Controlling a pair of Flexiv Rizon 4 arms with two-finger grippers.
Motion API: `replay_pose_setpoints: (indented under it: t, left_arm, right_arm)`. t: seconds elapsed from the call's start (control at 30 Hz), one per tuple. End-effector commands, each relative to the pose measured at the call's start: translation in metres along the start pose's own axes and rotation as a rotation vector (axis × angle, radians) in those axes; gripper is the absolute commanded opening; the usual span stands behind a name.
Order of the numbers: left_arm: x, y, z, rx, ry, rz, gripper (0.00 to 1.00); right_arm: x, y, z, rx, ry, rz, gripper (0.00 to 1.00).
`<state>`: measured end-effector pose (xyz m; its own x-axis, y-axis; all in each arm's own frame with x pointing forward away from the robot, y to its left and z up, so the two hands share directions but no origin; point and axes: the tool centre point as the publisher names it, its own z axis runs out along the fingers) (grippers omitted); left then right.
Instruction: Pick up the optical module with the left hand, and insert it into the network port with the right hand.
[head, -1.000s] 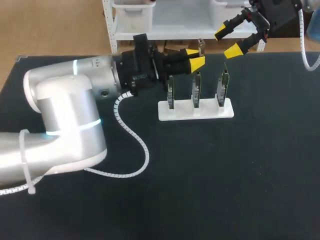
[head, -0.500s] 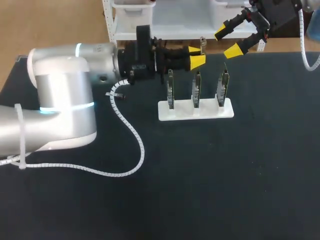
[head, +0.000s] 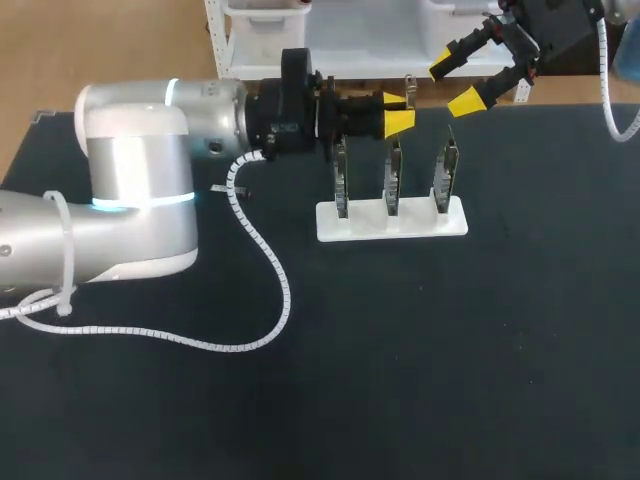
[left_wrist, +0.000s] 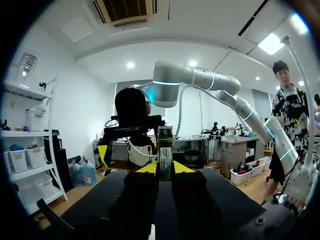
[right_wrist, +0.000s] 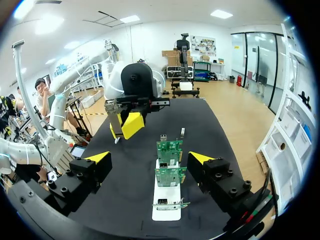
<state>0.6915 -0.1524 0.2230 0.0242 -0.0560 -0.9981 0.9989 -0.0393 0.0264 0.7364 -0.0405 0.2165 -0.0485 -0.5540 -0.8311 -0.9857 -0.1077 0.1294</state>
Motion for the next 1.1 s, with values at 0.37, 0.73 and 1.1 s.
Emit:
replay_pose_setpoints:
  t: [0.37, 0.73, 1.1]
  left_arm:
    - [0.011, 0.008, 0.006, -0.010, -0.001, -0.007, 0.00]
    - [0.019, 0.008, 0.003, -0.019, 0.007, -0.034, 0.00]
    - [0.019, 0.011, 0.003, -0.001, 0.045, -0.055, 0.00]
  right_arm:
    - [0.000, -0.001, 0.000, -0.002, -0.001, 0.000, 1.00]
    - [0.000, -0.001, 0.000, -0.002, -0.001, 0.000, 1.00]
    - [0.000, -0.001, 0.000, -0.002, -0.001, 0.000, 1.00]
